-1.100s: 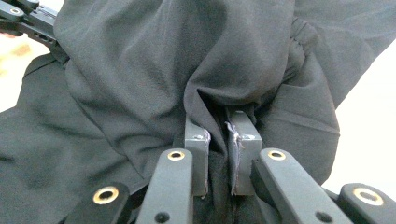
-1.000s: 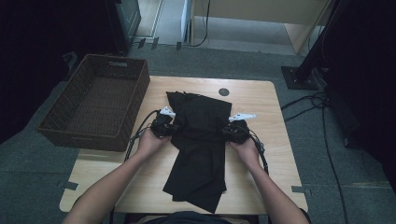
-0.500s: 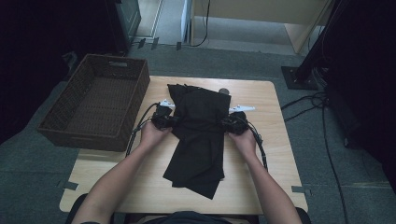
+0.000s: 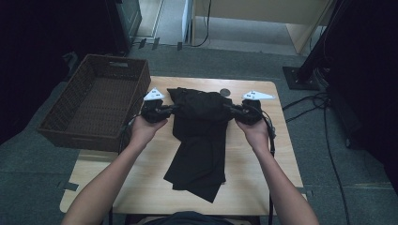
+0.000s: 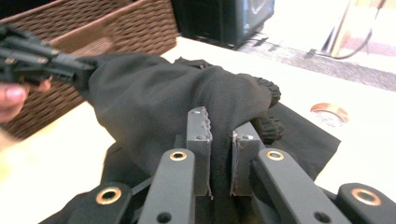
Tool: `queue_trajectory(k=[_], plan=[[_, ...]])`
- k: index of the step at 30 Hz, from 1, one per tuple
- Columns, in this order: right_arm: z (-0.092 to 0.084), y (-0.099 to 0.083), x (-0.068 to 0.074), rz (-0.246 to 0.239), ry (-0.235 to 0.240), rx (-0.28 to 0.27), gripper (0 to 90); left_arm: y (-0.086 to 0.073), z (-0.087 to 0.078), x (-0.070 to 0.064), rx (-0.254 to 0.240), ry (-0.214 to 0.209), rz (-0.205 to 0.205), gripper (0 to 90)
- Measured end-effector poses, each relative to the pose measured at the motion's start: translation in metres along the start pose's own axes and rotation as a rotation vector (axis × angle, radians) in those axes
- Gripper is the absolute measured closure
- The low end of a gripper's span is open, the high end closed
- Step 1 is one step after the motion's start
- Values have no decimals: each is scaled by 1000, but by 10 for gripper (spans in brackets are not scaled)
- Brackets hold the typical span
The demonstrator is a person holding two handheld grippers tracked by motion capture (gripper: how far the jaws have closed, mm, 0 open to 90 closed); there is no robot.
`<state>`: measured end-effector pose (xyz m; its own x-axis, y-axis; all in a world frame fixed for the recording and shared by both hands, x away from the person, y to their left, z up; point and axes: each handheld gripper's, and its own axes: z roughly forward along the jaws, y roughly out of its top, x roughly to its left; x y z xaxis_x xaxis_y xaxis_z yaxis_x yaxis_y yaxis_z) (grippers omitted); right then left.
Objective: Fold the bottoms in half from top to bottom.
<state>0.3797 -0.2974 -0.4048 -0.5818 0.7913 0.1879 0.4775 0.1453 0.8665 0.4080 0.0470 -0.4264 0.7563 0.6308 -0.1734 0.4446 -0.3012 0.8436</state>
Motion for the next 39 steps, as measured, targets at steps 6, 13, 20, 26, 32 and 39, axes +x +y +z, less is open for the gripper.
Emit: queue_trajectory(k=[6,13,20,26,32,39], plan=[[0,-52,7,4,11,145,693,-28,4,-9,127,-41,-34,768],[-15,-50,-3,42,-1,57,592,-24,4,-2,137,-39,-77,609],[26,-53,-16,119,-14,132,523,-23,46,12,213,-5,-108,569],[54,-71,-20,161,-8,231,429,-42,62,13,282,17,-97,527],[61,-76,-14,148,-5,288,418,-49,63,13,289,16,-102,511],[67,-82,-7,123,-54,270,480,-48,66,11,295,32,-79,616]])
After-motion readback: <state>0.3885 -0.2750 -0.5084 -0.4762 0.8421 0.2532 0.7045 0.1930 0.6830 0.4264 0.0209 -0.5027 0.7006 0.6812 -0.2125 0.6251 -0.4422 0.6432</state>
